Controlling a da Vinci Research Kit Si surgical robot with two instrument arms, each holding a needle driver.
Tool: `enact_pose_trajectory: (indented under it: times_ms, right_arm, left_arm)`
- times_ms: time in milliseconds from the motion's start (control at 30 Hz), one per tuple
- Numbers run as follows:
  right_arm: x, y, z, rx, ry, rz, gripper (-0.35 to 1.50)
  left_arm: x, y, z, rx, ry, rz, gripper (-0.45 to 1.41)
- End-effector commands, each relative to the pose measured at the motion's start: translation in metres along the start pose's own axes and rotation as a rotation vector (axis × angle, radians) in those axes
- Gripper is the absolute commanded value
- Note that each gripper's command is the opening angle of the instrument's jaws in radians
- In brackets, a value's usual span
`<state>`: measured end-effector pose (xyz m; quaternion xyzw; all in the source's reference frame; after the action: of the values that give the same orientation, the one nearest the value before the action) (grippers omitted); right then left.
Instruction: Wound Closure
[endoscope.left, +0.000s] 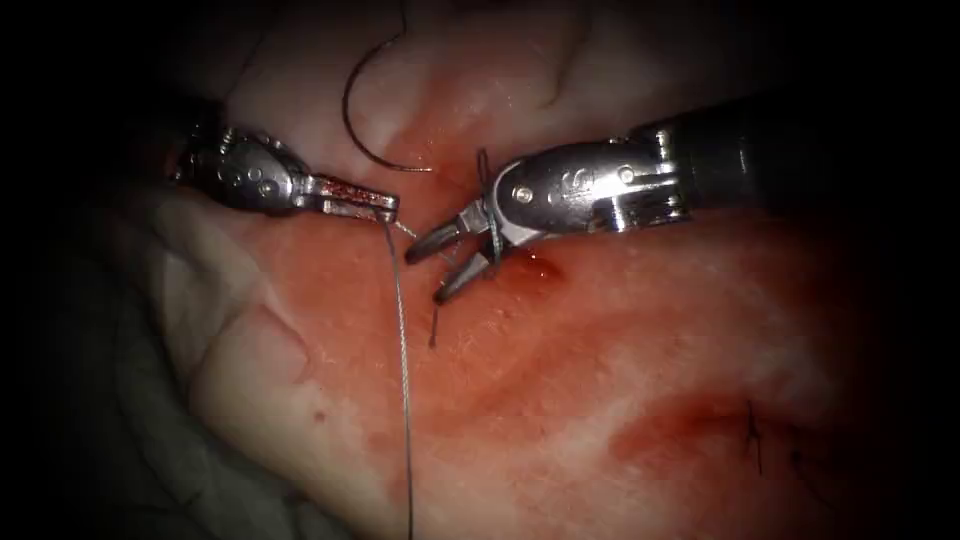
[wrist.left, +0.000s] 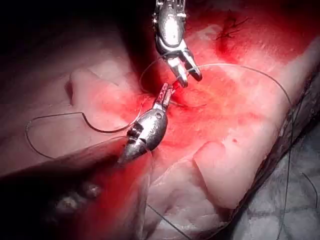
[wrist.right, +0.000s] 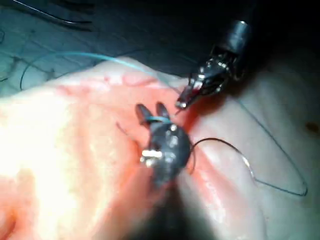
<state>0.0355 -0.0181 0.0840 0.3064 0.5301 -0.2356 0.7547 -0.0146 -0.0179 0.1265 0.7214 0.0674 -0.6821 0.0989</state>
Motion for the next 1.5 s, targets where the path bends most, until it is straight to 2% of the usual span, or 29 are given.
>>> enact_pose_trajectory:
  times_ms: [33, 100, 167, 200, 367, 433, 500, 600, 767, 867, 900, 933, 1267, 1300, 1333, 1500]
  right_arm:
    - [-0.0002, 0.0001, 0.0013, 0.006, -0.004, -0.001, 0.57]
    - [-0.0006, -0.0005, 0.0023, 0.024, -0.032, -0.009, 0.73]
    - [-0.0007, -0.0007, 0.0026, 0.035, -0.043, -0.011, 0.74]
    - [-0.0009, -0.0012, 0.0030, 0.063, -0.057, -0.016, 0.68]
    - [-0.0015, -0.0017, 0.0034, 0.087, -0.100, -0.025, 0.66]
    - [-0.0019, -0.0018, 0.0038, 0.104, -0.149, -0.025, 0.66]
    - [-0.0024, -0.0017, 0.0042, 0.115, -0.187, -0.035, 0.56]
    - [-0.0030, -0.0013, 0.0048, 0.109, -0.220, -0.047, 0.54]
    - [-0.0050, -0.0012, 0.0065, 0.129, -0.359, -0.081, 0.52]
    - [-0.0058, -0.0012, 0.0063, 0.133, -0.419, -0.090, 0.32]
    - [-0.0060, -0.0011, 0.0061, 0.144, -0.453, -0.087, 0.05]
    - [-0.0062, -0.0010, 0.0060, 0.158, -0.495, -0.082, -0.35]
    - [-0.0063, 0.0002, 0.0057, 0.066, -0.524, -0.090, -0.35]
    - [-0.0062, 0.0004, 0.0049, 0.024, -0.505, -0.069, -0.35]
    - [-0.0062, 0.0004, 0.0049, 0.024, -0.505, -0.069, -0.35]
    - [-0.0054, 0.0006, 0.0012, -0.073, -0.386, -0.010, -0.35]
  left_arm:
    - [-0.0006, 0.0003, 0.0006, -0.001, 0.001, -0.001, -0.45]
    - [-0.0007, 0.0003, 0.0006, -0.001, 0.001, -0.001, -0.45]
    - [-0.0007, 0.0003, 0.0005, -0.001, 0.001, -0.001, -0.45]
    - [-0.0007, 0.0002, 0.0005, -0.002, 0.002, -0.001, -0.45]
    - [-0.0007, 0.0002, 0.0004, -0.002, 0.002, -0.001, -0.45]
    - [-0.0007, 0.0002, 0.0004, -0.002, 0.002, -0.001, -0.45]
    - [-0.0007, 0.0003, 0.0005, -0.002, 0.001, -0.007, -0.45]
    - [-0.0008, 0.0003, 0.0005, -0.002, 0.001, -0.006, -0.45]
    - [-0.0008, 0.0003, 0.0005, -0.002, 0.001, -0.012, -0.45]
    - [-0.0008, 0.0003, 0.0005, -0.002, 0.001, -0.012, -0.45]
    - [-0.0008, 0.0003, 0.0005, -0.002, 0.001, -0.012, -0.45]
    - [-0.0008, 0.0004, 0.0005, -0.002, 0.001, -0.012, -0.45]
    - [-0.0002, 0.0014, 0.0006, -0.005, 0.003, -0.012, -0.45]
    - [0.0001, 0.0020, 0.0006, -0.008, 0.004, -0.011, -0.45]
    - [0.0001, 0.0020, 0.0006, -0.008, 0.004, -0.011, -0.45]
    - [0.0006, 0.0052, 0.0002, -0.024, -0.016, -0.013, -0.45]
